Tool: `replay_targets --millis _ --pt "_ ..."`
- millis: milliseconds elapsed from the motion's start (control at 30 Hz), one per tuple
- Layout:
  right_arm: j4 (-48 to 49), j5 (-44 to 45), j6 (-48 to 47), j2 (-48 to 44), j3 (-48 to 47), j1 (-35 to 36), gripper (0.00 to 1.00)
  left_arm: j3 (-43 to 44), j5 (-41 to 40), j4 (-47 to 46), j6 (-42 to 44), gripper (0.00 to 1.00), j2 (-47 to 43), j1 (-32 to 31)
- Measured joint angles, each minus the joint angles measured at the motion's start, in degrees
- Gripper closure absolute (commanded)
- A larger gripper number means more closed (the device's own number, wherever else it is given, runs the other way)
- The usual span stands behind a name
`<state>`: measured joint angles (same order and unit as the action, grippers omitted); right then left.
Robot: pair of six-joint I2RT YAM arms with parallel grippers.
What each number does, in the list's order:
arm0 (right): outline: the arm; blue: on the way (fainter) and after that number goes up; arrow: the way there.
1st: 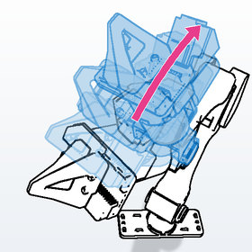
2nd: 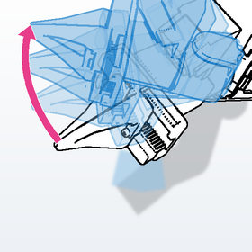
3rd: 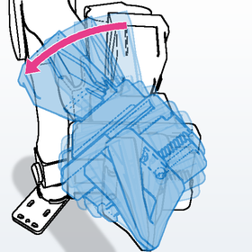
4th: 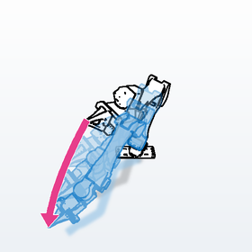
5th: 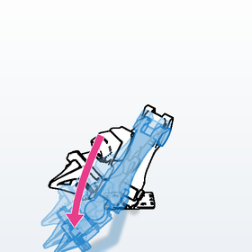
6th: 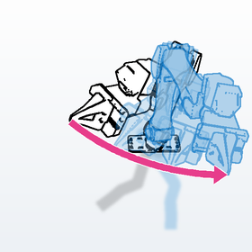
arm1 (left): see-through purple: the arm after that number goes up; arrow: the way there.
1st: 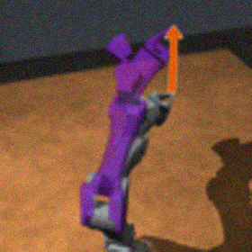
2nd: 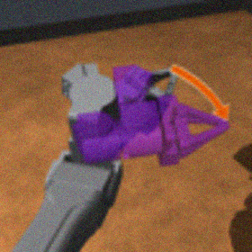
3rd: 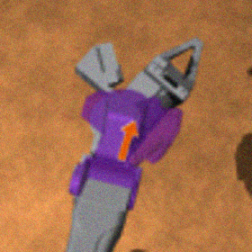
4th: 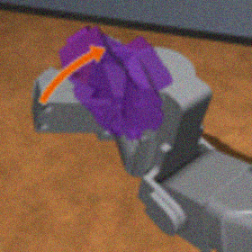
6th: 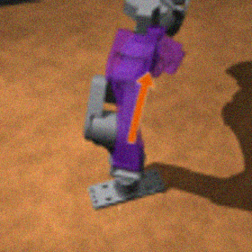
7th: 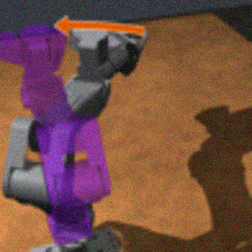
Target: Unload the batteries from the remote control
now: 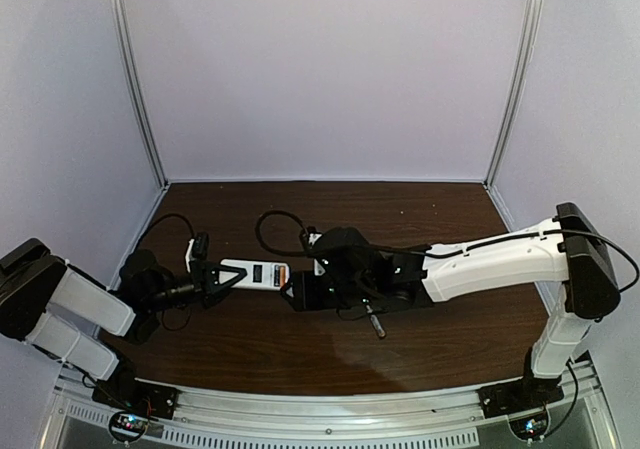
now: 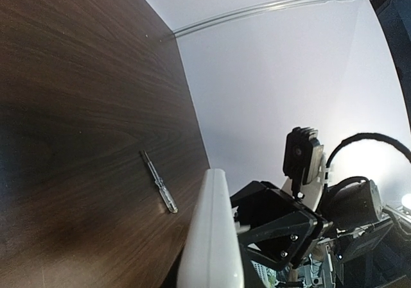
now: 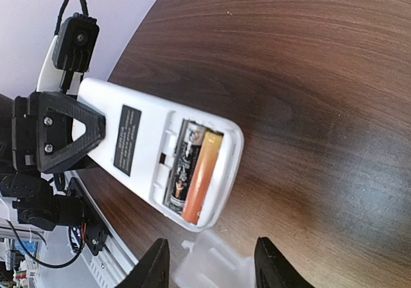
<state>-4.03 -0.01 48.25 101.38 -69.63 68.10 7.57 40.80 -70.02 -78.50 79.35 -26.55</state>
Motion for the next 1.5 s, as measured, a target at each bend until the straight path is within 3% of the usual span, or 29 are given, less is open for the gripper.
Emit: replay_targets --millis 67,300,567,767,1033,1500 --pt "0.42 -0.48 -0.02 -0.02 0.79 0.07 0.66 0.0 -0.15 0.0 0.0 1.0 0.02 0.09" --pt "1.99 -2.01 -0.44 0.0 1.36 0.07 0.8 0.0 -0.72 -0.02 0.0 1.0 0.07 0.15" --pt "0.5 -0.17 -2.01 0.28 1.29 0.02 0.61 0.0 -1.07 0.0 0.2 1.0 0.15 0.74" --pt "-0.48 1.42 -3.56 0.04 1.44 0.02 0.3 0.0 -1.42 0.68 0.79 1.0 0.15 0.74" --pt "-1.29 3.34 -6.62 -6.27 6.23 0.02 0.02 0.04 -1.49 1.62 1.62 1.0 0.15 0.74" --pt "-2.93 10.67 -6.99 -13.35 14.97 0.02 0.0 0.42 -3.1 1.88 2.08 1.0 1.95 0.66"
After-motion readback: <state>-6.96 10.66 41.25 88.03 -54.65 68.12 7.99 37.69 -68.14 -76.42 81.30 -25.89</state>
